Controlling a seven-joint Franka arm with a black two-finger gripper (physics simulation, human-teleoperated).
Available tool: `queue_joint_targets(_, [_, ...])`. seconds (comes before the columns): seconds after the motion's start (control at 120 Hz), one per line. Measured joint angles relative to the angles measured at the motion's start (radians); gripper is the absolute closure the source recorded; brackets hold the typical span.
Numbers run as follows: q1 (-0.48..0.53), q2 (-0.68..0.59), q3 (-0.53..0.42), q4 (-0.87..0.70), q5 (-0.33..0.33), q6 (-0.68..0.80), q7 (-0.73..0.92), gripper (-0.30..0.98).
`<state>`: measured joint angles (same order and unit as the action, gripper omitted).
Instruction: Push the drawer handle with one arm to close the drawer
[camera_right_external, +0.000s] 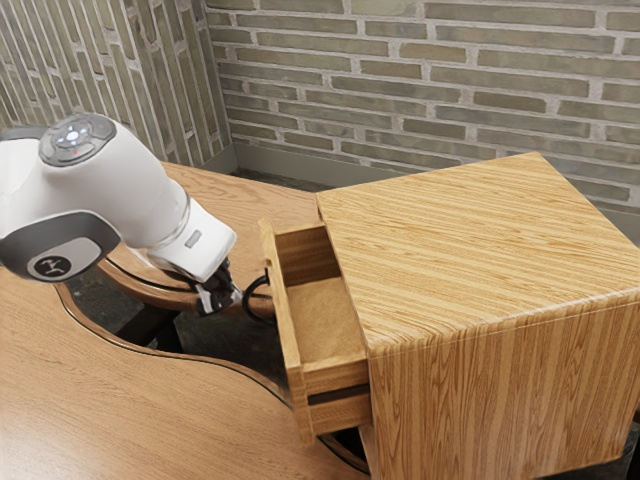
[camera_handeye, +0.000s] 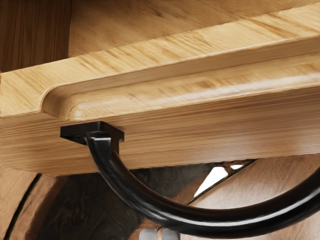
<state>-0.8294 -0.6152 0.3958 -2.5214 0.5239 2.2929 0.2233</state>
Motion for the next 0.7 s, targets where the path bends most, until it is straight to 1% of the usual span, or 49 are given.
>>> queue_joint_targets(0.142, [-0.052, 0.043, 0.04, 0.014, 0.035, 0.051, -0.013, 0.79])
queue_joint_targets(0.25, [-0.098, 0.062, 0.07, 0.028, 0.08, 0.084, -0.028, 0.79])
queue_joint_targets(0.492, [-0.122, 0.114, 0.075, 0.049, 0.138, 0.164, -0.062, 0.79])
queue_joint_targets(0.7, [-0.131, 0.179, 0.075, 0.079, 0.164, 0.216, -0.093, 0.79])
